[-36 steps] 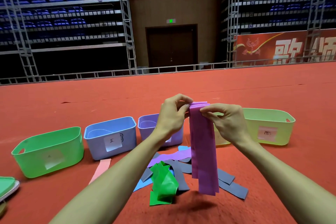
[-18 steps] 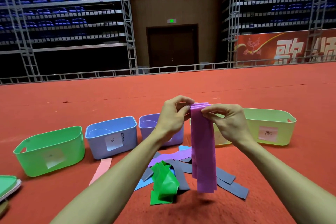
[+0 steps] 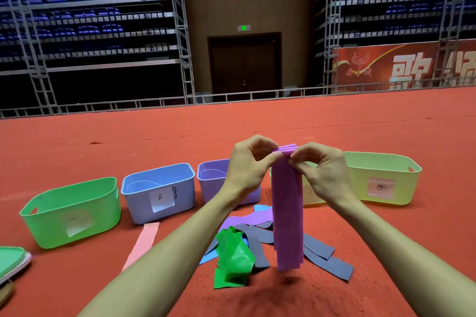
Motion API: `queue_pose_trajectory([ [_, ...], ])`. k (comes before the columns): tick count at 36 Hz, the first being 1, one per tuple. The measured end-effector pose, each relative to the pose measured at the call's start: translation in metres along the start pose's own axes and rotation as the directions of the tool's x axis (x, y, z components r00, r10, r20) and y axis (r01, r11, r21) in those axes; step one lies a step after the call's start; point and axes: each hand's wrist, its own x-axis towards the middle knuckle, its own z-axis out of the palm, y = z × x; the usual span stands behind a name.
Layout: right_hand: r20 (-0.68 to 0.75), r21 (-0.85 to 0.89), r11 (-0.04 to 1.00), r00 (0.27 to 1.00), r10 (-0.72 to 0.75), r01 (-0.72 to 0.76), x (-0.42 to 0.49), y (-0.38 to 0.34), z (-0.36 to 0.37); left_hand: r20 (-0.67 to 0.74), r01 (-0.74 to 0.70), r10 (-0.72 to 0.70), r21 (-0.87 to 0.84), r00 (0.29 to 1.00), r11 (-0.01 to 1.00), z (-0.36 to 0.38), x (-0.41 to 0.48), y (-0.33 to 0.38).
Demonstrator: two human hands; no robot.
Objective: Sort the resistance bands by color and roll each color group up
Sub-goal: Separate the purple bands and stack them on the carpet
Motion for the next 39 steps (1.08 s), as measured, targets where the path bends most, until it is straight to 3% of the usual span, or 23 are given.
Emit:
queue_pose_trajectory([
  [9,-0.057,0.049,0.995,0.994,0.091,-0.089,0.002,0.005,0.001,-0.019,-0.019,0.019,-0.023,1.000,1.000,0.001,-0.001,-0.002],
  [17,-0.047,0.032,0.998,0.997,0.062,-0.060,-0.003,0.005,0.005,-0.073,-0.009,0.010,0.017,0.997,1.000,0.003,0.002,-0.005],
  [27,0.112,0.082,0.997,0.994,-0.008,-0.001,-0.008,0.012,0.006,-0.106,0.036,-0.044,-0.074,0.993,0.997,0.004,0.003,-0.006],
  [33,0.171,0.236,0.970,0.985,0.020,-0.061,-0.003,0.011,0.003,-0.101,0.022,-0.036,-0.135,0.994,0.991,0.005,0.001,-0.005],
  [39,0.223,0.215,0.972,0.974,0.048,-0.097,0.003,0.007,0.001,-0.107,0.009,-0.024,-0.140,0.994,0.990,0.006,0.002,-0.008],
])
